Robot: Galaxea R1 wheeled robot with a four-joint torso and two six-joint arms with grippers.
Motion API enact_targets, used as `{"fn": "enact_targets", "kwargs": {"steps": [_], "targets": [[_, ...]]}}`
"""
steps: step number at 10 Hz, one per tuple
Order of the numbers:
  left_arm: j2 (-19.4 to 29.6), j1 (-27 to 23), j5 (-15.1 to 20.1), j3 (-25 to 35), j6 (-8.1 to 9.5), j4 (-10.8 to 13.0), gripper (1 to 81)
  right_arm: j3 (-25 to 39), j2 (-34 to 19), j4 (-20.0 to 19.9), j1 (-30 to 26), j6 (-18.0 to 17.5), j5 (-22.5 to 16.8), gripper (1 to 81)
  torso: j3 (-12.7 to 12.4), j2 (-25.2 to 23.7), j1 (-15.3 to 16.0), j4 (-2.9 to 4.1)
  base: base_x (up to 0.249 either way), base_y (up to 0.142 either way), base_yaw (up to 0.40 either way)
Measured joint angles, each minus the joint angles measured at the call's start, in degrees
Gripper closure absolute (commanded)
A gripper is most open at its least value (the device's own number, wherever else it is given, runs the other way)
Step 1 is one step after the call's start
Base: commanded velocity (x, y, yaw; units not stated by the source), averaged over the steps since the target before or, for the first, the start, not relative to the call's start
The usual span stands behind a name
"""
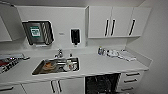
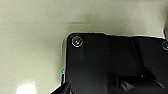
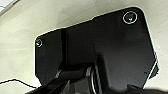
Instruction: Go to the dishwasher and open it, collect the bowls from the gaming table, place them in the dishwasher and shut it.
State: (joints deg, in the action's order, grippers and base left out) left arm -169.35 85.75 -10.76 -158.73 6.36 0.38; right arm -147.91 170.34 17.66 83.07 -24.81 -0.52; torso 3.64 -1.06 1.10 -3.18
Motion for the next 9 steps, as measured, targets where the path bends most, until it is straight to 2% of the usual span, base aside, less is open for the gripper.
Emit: {"fn": "enact_targets", "kwargs": {"steps": [9], "targets": [[0.0,0.0,-0.1,-0.9,-0.04,0.0,1.0,-3.9,1.5,0.2,0.2,0.0,0.0,1.0,0.0,0.0,0.0,-0.02,0.000,0.000,0.342]]}}
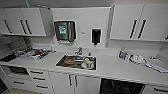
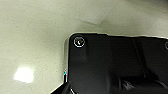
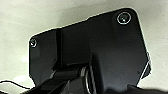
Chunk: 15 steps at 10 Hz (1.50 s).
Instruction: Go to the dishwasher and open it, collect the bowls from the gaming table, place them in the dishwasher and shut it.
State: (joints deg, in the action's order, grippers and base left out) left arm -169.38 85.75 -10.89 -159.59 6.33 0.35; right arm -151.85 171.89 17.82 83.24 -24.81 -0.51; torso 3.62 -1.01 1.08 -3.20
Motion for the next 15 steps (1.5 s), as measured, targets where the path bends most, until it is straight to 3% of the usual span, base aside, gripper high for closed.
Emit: {"fn": "enact_targets", "kwargs": {"steps": [6,7,10,15], "targets": [[0.0,0.0,0.0,-0.7,0.11,0.0,1.0,-0.3,1.2,0.4,0.1,2.4,-0.9,1.0,0.0,0.0,0.0,0.00,0.000,0.000,0.344],[0.0,0.0,0.0,-0.7,0.11,0.0,1.0,-0.9,1.6,-0.1,0.1,5.7,-1.2,1.0,0.0,0.0,0.0,0.00,0.000,0.000,0.344],[0.0,0.0,0.0,-0.7,0.11,0.0,1.0,-5.2,3.5,-8.3,0.1,15.4,-2.4,1.0,0.0,0.0,0.0,0.00,0.000,0.000,0.344],[-0.2,0.0,0.0,-0.7,0.15,0.0,1.0,-2.5,2.3,-9.3,-0.4,16.2,-3.0,1.0,0.0,0.0,0.0,0.00,0.000,0.000,0.343]]}}
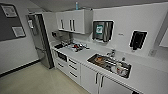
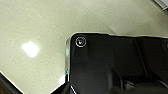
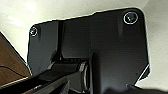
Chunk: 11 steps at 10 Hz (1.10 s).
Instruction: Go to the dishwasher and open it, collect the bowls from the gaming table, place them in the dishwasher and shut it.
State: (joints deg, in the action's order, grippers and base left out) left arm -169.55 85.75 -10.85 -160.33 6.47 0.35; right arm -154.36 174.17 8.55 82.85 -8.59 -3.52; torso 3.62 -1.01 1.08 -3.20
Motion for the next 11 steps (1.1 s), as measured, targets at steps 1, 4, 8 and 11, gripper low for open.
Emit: {"fn": "enact_targets", "kwargs": {"steps": [1,4,8,11], "targets": [[-0.1,-0.2,-0.2,0.0,-0.02,0.0,1.0,-0.3,0.3,0.0,0.0,0.0,-0.4,1.0,0.0,0.0,0.0,0.00,0.000,0.000,0.347],[-0.3,-0.1,0.0,0.0,-0.02,0.0,1.0,-1.8,-0.2,0.0,-0.1,0.0,-0.4,1.0,0.0,0.0,0.0,0.00,0.000,0.000,0.356],[-0.3,-0.1,-0.1,0.0,-0.02,0.0,1.0,-1.8,0.1,-0.1,-0.1,0.0,-0.1,1.0,0.0,0.0,0.0,0.00,0.000,0.000,0.358],[-0.3,-0.2,-0.1,0.0,-0.02,0.0,1.0,-1.8,0.1,0.0,-0.1,0.0,0.6,1.0,0.0,0.0,0.0,0.00,0.000,0.000,0.359]]}}
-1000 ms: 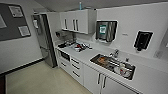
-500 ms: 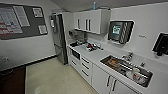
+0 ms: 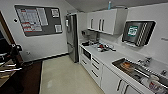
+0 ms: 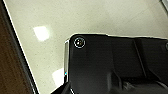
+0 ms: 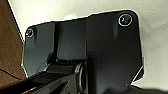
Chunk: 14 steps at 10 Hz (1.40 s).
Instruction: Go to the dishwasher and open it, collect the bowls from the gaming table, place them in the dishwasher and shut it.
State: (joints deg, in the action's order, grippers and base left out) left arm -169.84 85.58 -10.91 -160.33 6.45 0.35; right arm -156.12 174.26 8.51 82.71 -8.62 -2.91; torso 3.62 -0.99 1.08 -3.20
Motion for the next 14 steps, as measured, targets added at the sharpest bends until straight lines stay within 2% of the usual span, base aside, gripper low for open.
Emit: {"fn": "enact_targets", "kwargs": {"steps": [14], "targets": [[-0.5,0.0,0.0,0.0,0.02,0.0,1.0,-1.5,0.4,0.0,-0.2,0.0,0.0,1.0,0.0,0.0,0.0,0.00,0.000,0.000,0.360]]}}
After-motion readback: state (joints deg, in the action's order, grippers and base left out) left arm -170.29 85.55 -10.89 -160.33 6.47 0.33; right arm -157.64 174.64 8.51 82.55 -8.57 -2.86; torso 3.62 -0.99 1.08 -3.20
